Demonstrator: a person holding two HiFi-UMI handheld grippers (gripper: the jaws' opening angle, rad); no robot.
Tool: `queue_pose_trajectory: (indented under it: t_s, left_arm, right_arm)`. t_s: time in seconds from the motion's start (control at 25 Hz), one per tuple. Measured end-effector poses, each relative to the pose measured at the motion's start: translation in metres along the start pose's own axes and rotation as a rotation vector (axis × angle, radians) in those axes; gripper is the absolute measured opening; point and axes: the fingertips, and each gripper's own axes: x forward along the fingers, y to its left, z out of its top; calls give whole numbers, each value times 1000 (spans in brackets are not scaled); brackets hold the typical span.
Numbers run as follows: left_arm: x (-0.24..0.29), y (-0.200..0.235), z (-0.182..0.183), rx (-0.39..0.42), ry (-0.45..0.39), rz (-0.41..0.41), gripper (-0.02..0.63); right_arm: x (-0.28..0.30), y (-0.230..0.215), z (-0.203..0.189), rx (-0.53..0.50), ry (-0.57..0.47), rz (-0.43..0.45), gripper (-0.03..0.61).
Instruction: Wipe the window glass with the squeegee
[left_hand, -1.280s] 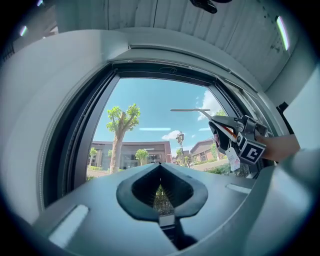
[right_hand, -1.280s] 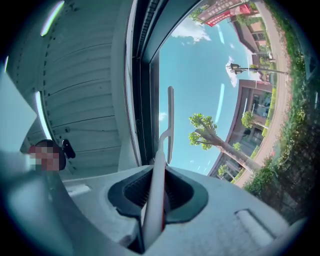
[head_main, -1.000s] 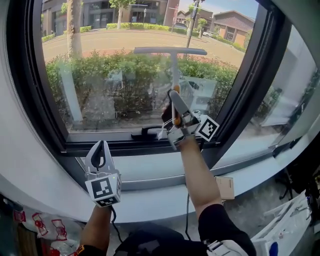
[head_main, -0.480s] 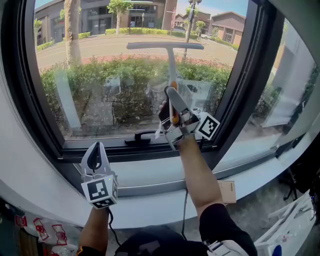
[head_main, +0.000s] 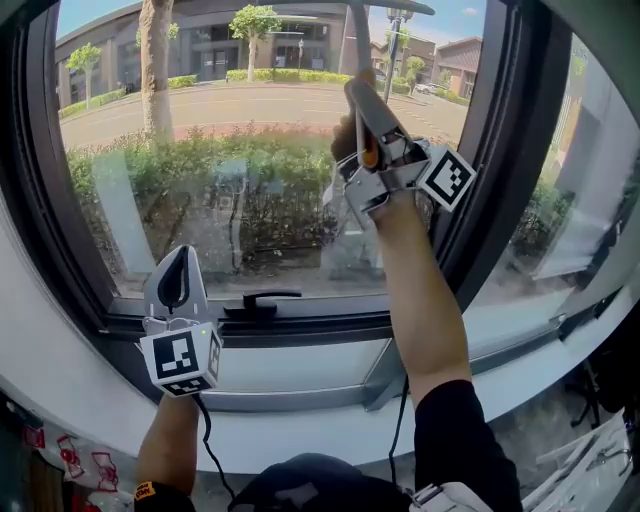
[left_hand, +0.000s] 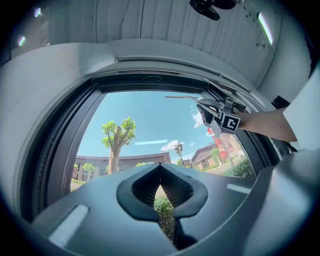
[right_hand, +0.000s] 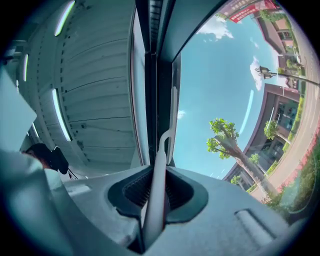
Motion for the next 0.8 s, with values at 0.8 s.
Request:
queue_pose_trajectory:
  t_s: [0.8]
  left_arm:
    - [14,-37,5,-16,-13,-18,18]
  right_arm:
    - [-34,-4,-10,65,-17,31,49]
